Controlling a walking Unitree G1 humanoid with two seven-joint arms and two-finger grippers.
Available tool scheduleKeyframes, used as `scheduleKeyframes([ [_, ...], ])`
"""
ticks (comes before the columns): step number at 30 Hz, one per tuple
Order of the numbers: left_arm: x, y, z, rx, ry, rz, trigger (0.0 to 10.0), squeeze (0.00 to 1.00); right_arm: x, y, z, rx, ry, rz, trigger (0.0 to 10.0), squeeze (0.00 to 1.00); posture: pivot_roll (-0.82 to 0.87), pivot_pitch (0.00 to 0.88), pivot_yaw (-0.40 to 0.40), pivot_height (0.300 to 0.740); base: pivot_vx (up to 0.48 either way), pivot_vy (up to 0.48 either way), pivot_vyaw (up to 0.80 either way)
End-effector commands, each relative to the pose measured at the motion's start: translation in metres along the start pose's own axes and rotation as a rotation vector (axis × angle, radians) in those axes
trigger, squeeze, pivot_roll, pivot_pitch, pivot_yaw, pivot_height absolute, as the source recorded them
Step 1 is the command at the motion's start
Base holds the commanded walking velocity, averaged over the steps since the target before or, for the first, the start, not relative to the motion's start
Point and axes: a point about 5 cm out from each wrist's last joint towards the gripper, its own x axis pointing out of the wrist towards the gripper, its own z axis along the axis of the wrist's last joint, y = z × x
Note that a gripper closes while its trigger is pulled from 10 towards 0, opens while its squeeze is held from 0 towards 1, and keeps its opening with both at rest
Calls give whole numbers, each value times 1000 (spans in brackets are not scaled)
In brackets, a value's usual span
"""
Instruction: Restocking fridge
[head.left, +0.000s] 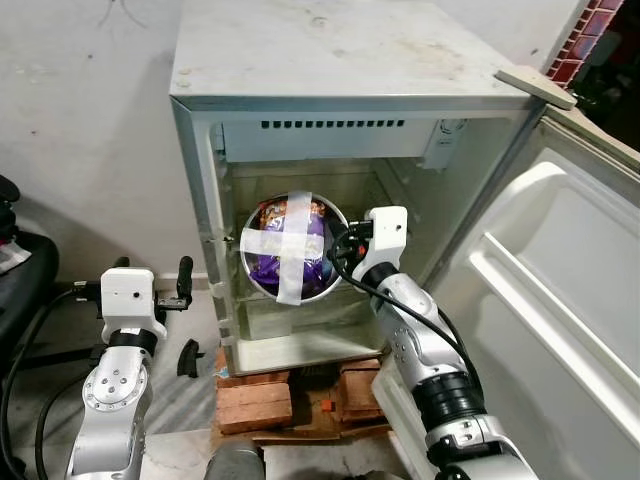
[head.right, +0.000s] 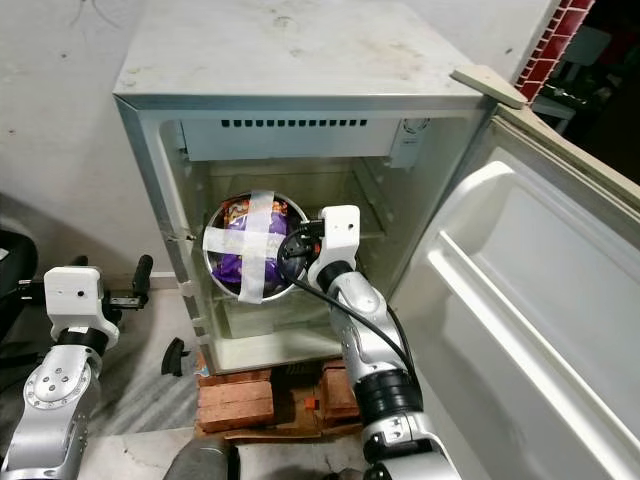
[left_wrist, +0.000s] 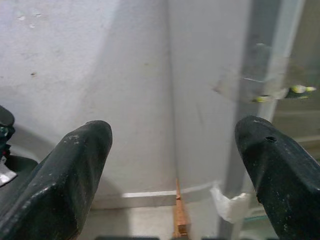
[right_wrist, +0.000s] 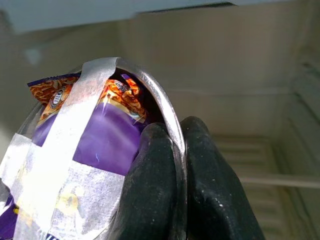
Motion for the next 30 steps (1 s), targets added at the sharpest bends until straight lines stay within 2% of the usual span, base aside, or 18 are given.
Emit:
scheduleKeyframes([
  [1,-2,-1,2,5,-1,-6,10000,0,5,-1,9,-9,-29,-11,10000,0,238,0,-79,740,0,0,0],
  [8,-11,2,-2,21,20,-2,10000,0,2,-19,1,-21,2,-145,10000,0,250,7,-81,740,0,0,0],
  [10,-11,2,-2,26,31,4,10000,0,2,-22,-4,16,24,-176,10000,0,255,16,-81,740,0,0,0],
  [18,-23,3,-2,35,57,15,10000,0,15,-14,-6,26,37,-203,10000,0,284,60,-88,740,0,0,0],
  [24,-48,7,-3,36,97,37,10000,0,32,-20,16,67,-16,-276,10000,0,332,129,-101,740,0,0,0],
  [30,-63,11,-1,40,120,52,10000,0,40,-33,39,80,-75,-332,10000,0,358,160,-107,740,0,0,0],
])
